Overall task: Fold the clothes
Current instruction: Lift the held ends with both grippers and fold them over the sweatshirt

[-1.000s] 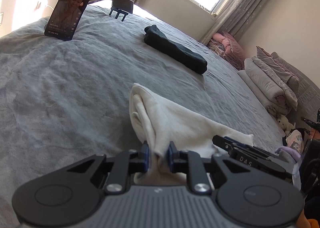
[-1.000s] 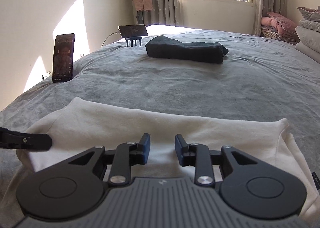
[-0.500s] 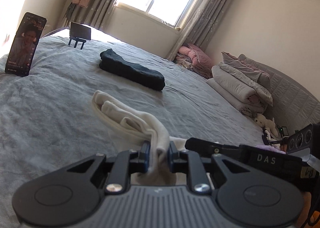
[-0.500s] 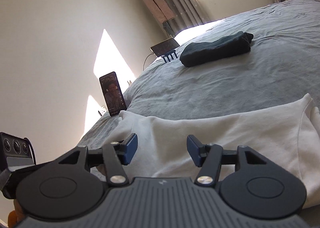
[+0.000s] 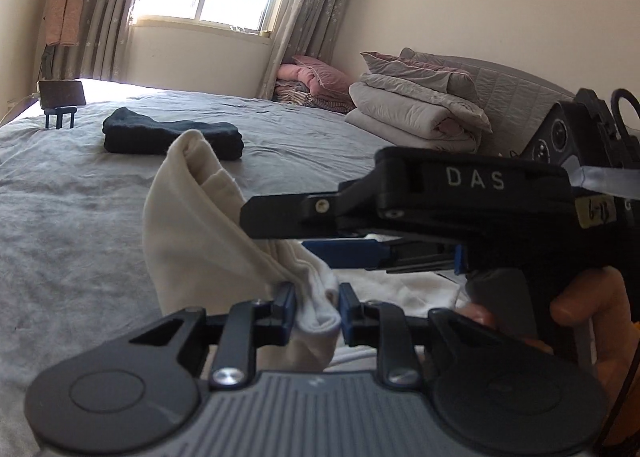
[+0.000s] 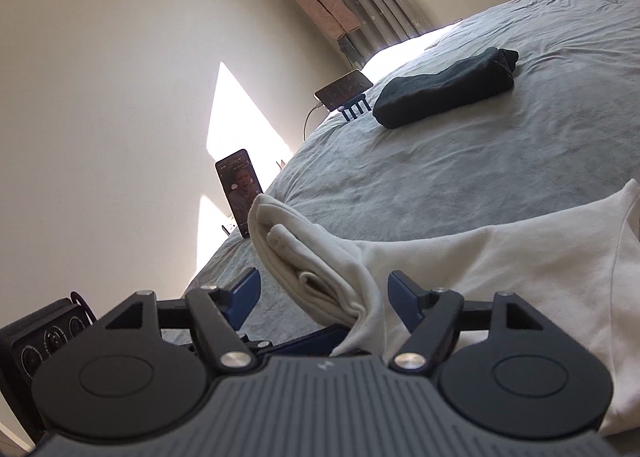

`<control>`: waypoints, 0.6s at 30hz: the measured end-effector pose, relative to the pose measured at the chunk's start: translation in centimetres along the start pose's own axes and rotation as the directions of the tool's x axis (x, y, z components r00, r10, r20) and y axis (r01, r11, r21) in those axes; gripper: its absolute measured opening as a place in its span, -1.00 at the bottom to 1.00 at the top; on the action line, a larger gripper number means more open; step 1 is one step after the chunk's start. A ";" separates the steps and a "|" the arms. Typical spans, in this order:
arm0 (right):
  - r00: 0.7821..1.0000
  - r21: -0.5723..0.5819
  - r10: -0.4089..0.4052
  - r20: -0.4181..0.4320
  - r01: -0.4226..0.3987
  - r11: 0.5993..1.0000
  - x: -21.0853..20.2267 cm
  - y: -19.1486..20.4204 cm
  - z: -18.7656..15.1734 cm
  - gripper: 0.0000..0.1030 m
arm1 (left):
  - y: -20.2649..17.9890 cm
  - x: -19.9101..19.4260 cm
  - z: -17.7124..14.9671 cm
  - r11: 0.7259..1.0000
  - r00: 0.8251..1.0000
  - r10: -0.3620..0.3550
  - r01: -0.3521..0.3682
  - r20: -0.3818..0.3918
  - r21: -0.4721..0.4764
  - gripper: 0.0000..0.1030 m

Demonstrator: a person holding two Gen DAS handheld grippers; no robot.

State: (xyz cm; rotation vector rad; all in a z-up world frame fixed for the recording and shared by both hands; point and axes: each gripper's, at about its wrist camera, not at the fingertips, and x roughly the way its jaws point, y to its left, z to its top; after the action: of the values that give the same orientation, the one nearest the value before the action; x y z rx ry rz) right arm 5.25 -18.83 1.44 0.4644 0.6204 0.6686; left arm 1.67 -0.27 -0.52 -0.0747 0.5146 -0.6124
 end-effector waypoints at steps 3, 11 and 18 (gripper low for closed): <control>0.999 -0.055 -0.050 -0.016 0.049 0.997 0.8 0.3 -0.2 0.43 | -0.6 0.4 -0.3 0.999 1.000 0.007 -0.006 -0.012 0.051 -0.52; 0.991 -0.173 -0.098 -0.086 0.082 0.981 3.1 0.4 -0.7 0.29 | -0.5 0.2 -0.5 0.997 1.000 -0.002 0.003 -0.019 0.076 -0.48; 0.993 -0.153 -0.094 -0.077 0.082 0.985 2.5 -0.2 -0.3 -0.50 | 0.1 -1.6 -0.4 0.998 0.999 -0.049 0.048 0.015 0.051 -0.26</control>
State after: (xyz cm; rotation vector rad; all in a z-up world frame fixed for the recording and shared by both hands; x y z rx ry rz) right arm 6.66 -17.20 0.22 0.2687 0.6612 0.6476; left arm 0.48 0.75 -0.19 -0.0442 0.4828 -0.6715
